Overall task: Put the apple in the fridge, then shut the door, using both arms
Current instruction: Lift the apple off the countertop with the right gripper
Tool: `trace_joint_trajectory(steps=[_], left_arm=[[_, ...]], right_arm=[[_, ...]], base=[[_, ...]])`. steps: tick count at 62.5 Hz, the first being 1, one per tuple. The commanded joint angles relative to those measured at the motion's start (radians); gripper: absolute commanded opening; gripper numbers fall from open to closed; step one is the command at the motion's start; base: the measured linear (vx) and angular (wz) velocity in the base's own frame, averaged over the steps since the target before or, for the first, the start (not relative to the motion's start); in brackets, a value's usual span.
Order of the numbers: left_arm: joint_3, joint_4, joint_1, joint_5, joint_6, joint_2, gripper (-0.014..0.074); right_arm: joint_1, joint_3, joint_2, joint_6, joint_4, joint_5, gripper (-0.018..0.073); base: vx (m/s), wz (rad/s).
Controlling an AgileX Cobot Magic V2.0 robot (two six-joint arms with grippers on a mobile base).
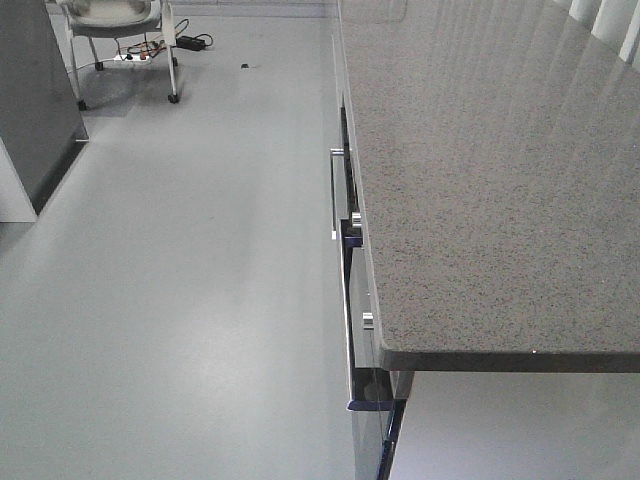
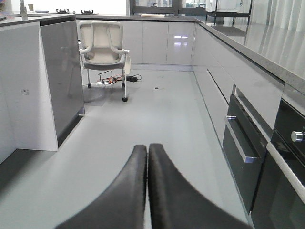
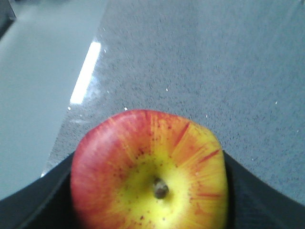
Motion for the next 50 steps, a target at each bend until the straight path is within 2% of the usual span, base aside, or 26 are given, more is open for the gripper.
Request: trace_joint_trajectory(steps=[1,50], left_arm=[[0.029,-0.002,-0.002,-0.068,-0.004,-0.015,-0.0006],[0.029,-0.002,-0.002,-0.068,-0.004,-0.015,-0.0006]], right_arm=[[-0.002,-0.03,-0.046,-0.014,0.017,-0.06,0.0016],[-0.002,-0.03,-0.064,-0.014,0.016,-0.049,0.0016]], base=[[0.0,0.0],[0.0,0.0]])
